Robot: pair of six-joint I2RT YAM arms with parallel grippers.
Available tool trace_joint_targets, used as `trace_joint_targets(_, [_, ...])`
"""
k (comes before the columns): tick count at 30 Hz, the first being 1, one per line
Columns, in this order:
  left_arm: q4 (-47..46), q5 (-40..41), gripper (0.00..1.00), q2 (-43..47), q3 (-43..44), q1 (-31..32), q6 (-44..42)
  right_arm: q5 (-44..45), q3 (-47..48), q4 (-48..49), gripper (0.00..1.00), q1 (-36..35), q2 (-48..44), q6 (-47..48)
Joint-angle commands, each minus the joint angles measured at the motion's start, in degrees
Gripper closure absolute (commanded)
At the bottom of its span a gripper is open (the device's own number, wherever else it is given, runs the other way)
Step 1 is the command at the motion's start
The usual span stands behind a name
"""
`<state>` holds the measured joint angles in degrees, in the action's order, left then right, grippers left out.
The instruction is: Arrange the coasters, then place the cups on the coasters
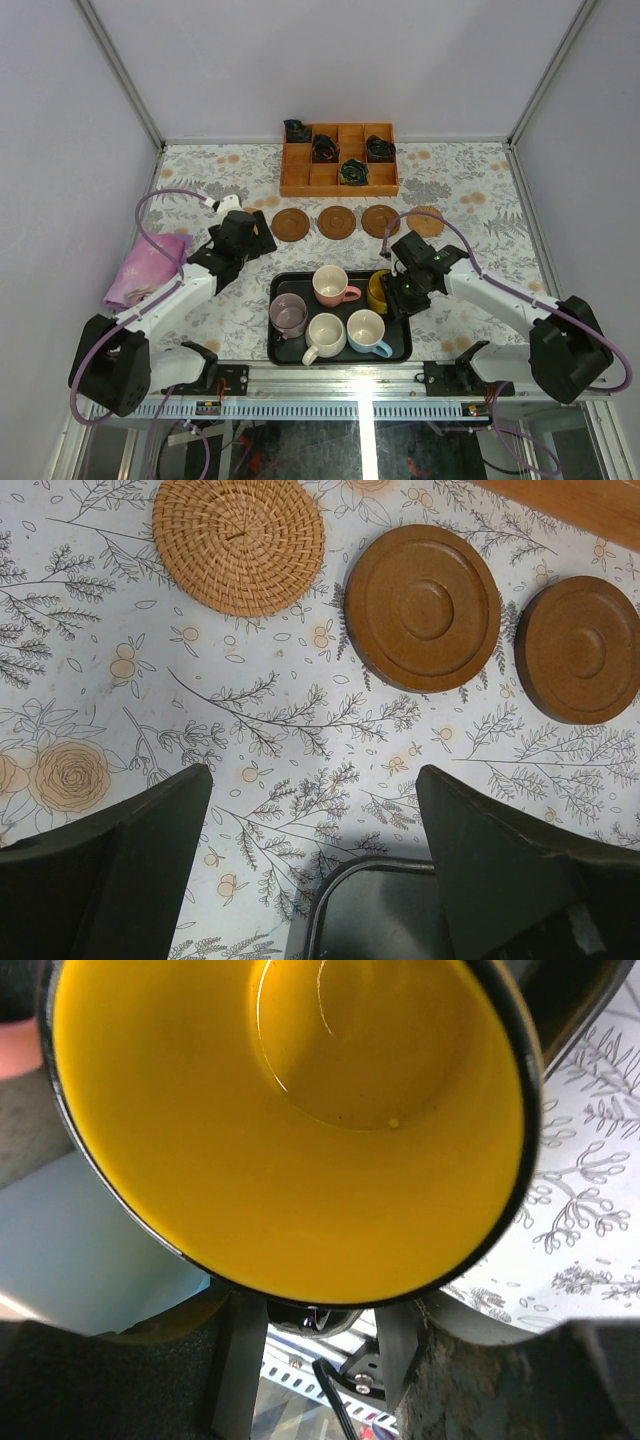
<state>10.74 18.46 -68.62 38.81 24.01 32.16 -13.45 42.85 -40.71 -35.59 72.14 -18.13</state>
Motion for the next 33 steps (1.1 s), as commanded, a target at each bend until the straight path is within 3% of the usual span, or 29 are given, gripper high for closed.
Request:
trace_joint_targets(1, [-0.9,2.3,0.16,1.4,0.1,0.1,-1.0,2.8,2.1,4.3,0.51,-0.4,2.4,0.1])
trace_joint_targets(26, [-1.6,3.3,0.16,1.0,0.0,0.2,-2.1,8.7,0.1,11.7,0.61,-0.4,-1.2,-3.7])
trace_joint_targets(29, [-1.1,3.6,0.16,1.3,-0.2,0.2,-2.1,8.8,-0.5,12.6,0.69,-0.4,-1.2,-4.0])
trace_joint_targets(33, [-0.9,3.9,0.16,1.9,-0.3,0.2,-2.1,8.6,-0.6,12.6,0.98,-0.4,-0.4,-3.8])
